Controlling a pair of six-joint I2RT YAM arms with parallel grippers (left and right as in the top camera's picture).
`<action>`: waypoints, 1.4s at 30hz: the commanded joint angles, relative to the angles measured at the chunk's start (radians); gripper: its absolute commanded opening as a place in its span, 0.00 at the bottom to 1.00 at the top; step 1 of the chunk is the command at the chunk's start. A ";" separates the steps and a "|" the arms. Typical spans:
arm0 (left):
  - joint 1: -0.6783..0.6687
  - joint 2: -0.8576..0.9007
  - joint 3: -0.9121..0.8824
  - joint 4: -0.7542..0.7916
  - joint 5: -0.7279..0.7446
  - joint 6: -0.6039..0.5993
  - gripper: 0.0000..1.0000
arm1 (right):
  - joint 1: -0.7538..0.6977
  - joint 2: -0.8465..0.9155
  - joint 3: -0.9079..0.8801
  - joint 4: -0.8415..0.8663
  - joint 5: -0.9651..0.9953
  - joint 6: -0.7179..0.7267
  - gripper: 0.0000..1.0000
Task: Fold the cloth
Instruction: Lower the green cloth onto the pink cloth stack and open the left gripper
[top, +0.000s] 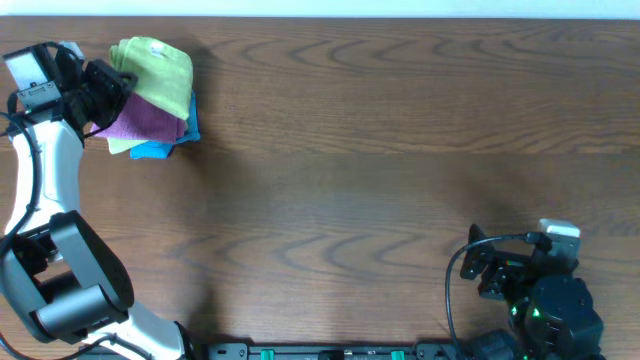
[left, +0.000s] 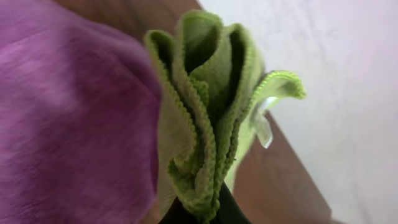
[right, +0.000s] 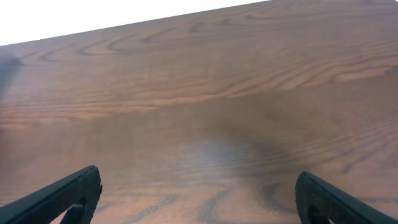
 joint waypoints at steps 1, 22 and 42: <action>0.003 0.009 0.027 -0.032 -0.068 0.063 0.06 | -0.007 -0.003 -0.006 -0.002 0.010 0.013 0.99; 0.005 0.042 0.026 -0.117 -0.362 0.124 0.06 | -0.007 -0.003 -0.006 -0.002 0.010 0.013 0.99; 0.024 0.112 0.026 -0.100 -0.379 0.124 0.14 | -0.007 -0.003 -0.006 -0.002 0.010 0.013 0.99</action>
